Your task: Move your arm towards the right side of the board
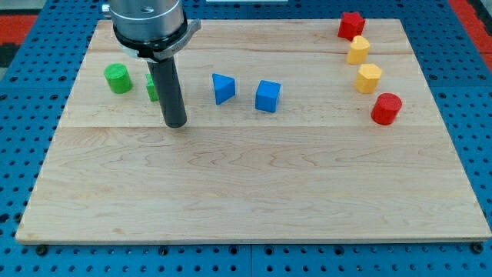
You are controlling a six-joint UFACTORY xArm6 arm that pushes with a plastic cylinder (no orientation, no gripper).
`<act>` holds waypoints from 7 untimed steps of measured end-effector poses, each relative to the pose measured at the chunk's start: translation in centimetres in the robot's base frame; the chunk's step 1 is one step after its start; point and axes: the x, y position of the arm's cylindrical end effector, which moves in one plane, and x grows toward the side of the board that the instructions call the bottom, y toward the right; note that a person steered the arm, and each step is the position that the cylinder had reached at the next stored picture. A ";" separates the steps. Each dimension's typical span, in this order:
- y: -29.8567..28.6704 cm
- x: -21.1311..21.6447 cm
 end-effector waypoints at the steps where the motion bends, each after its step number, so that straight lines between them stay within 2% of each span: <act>1: 0.0 0.0; 7: 0.0 0.1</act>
